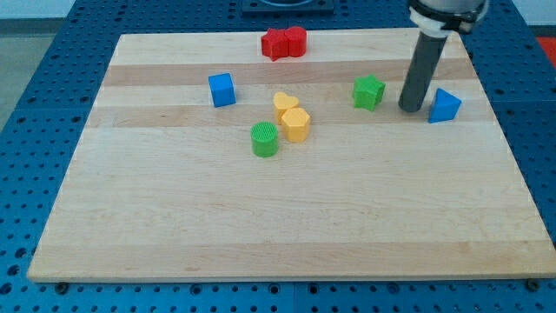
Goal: Move blue cube right a bit
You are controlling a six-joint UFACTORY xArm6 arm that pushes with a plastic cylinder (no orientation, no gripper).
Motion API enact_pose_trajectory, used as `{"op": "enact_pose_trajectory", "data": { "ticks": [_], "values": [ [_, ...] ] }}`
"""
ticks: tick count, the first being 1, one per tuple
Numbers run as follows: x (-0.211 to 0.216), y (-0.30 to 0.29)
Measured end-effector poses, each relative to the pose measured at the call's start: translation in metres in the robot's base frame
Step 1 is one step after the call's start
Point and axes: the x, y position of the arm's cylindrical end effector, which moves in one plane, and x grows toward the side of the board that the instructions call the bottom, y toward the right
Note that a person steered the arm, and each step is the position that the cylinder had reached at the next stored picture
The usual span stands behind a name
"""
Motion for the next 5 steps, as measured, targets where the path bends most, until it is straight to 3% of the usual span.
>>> {"op": "enact_pose_trajectory", "data": {
  "ticks": [1,3,4,5],
  "values": [
    [0.019,-0.010],
    [0.096,-0.046],
    [0.133,-0.091],
    [0.141,-0.151]
  ]
}}
